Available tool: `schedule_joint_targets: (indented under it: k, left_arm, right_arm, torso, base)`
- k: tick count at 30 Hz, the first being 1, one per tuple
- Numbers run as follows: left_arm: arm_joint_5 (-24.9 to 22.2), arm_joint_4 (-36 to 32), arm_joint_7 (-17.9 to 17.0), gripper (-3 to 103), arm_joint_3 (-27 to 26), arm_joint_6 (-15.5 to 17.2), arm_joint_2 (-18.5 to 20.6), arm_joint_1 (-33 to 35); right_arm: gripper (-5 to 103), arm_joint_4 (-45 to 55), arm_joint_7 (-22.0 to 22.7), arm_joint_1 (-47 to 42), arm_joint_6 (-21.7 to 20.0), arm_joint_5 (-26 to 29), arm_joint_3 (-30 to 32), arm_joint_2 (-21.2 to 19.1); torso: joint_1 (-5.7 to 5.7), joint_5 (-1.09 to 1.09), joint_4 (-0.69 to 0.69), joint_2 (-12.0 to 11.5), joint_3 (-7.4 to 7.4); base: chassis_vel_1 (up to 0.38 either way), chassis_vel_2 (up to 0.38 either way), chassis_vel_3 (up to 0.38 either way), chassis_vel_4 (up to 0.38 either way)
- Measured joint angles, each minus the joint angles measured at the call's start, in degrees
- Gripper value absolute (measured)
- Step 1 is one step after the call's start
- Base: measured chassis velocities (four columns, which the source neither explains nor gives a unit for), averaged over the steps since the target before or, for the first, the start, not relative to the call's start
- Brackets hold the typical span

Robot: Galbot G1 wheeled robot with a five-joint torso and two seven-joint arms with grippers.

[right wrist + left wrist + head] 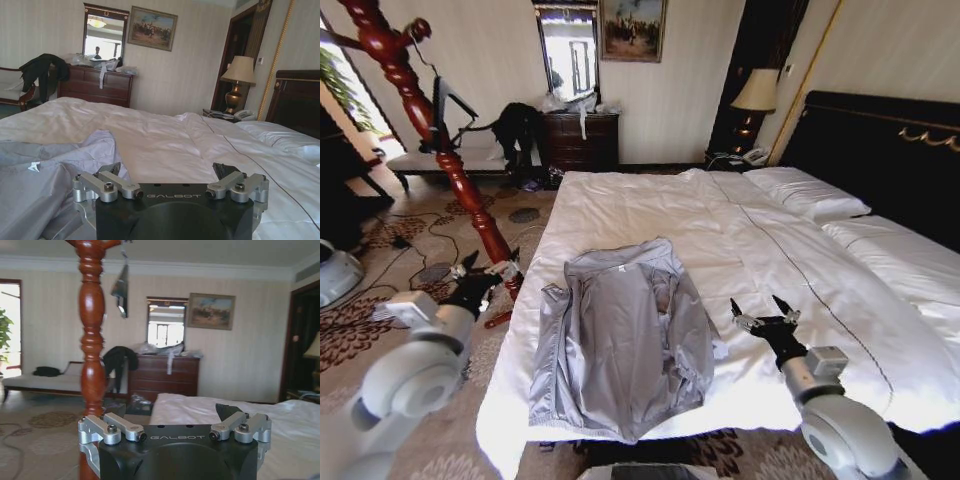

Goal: Pick up the clothes from the bed and hang them on the clothes hanger.

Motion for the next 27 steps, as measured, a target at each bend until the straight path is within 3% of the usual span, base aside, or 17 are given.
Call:
schedule_joint_targets:
  k: [1, 3, 5, 6, 8, 10, 11, 13, 18, 23, 27]
  left_arm:
    - [0.00, 0.00, 0.00, 100, 0.00, 0.00, 0.00, 0.00]
    - [-6.62, -0.05, -2.16, 100, -5.57, 1.79, 4.07, -0.90]
    - [-12.62, 0.32, -4.51, 100, -10.94, 3.13, 9.14, -2.48]
    - [-12.62, 0.32, -4.51, 100, -10.94, 3.13, 9.14, -2.48]
    - [-17.30, 1.58, -6.24, 100, -11.74, 4.08, 12.84, -5.90]
    - [-24.14, 5.91, -8.11, 100, -6.36, 5.24, 17.80, -16.72]
    - [-24.14, 5.91, -8.11, 100, -6.36, 5.24, 17.80, -16.72]
    - [-27.08, 11.15, -8.80, 100, -1.25, 5.57, 20.32, -25.87]
    - [-30.89, 20.45, -7.40, 100, 1.54, 5.92, 25.14, -34.56]
    - [-34.37, 25.54, -4.75, 100, 1.10, 5.62, 29.52, -37.22]
    - [-36.22, 28.55, -2.34, 100, -0.98, 5.01, 34.71, -34.74]
  right_arm:
    - [100, 0.00, 0.00, 0.00, 0.00, 0.00, 0.00, 0.00]
    - [100, -0.56, 0.20, 0.81, -0.16, 0.40, -0.64, -0.57]
    - [100, -1.12, 0.36, 2.21, -0.52, 1.12, -1.48, -1.18]
    - [100, -1.12, 0.36, 2.21, -0.52, 1.12, -1.48, -1.18]
    - [100, -1.50, 0.44, 2.97, -0.68, 1.52, -1.86, -1.46]
    - [100, -1.83, 0.51, 3.25, -0.80, 1.84, -1.92, -1.56]
    - [100, -1.83, 0.51, 3.25, -0.80, 1.84, -1.92, -1.56]
    - [100, -2.13, 0.55, 3.74, -0.86, 2.00, -2.11, -1.59]
    - [100, -2.90, 0.75, 5.04, -1.04, 2.67, -2.34, -1.93]
    - [100, -3.66, 0.92, 6.26, -1.11, 3.18, -2.66, -2.04]
    - [100, -3.91, 0.99, 7.35, -1.34, 3.59, -3.20, -2.14]
  torso:
    - [0.00, 0.00, 0.00, 0.00, 0.00]
    - [0.00, -0.03, 0.03, 0.00, 0.00]
    - [0.00, 0.01, -0.07, 0.00, 0.00]
    - [0.00, 0.01, -0.07, 0.00, 0.00]
    - [0.00, 0.04, 0.00, 0.00, 0.00]
    - [0.00, 0.00, -0.05, 0.00, 0.01]
    - [0.00, 0.00, -0.05, 0.00, 0.01]
    - [0.01, 0.00, -0.09, 0.00, 0.01]
    - [0.00, -0.03, -0.01, 0.00, 0.01]
    - [0.00, 0.01, -0.03, 0.00, 0.00]
    - [0.00, 0.00, -0.01, 0.00, 0.00]
  base:
    - [0.000, 0.000, 0.000, 0.000]
    - [0.000, 0.000, 0.000, 0.000]
    - [0.000, 0.000, 0.000, 0.000]
    - [0.000, 0.000, 0.000, 0.000]
    - [0.000, 0.000, 0.000, 0.000]
    - [0.000, 0.000, 0.000, 0.000]
    - [0.000, 0.000, 0.000, 0.000]
    - [0.000, 0.000, 0.000, 0.000]
    - [0.000, 0.000, 0.000, 0.000]
    - [0.000, 0.000, 0.000, 0.000]
    - [0.000, 0.000, 0.000, 0.000]
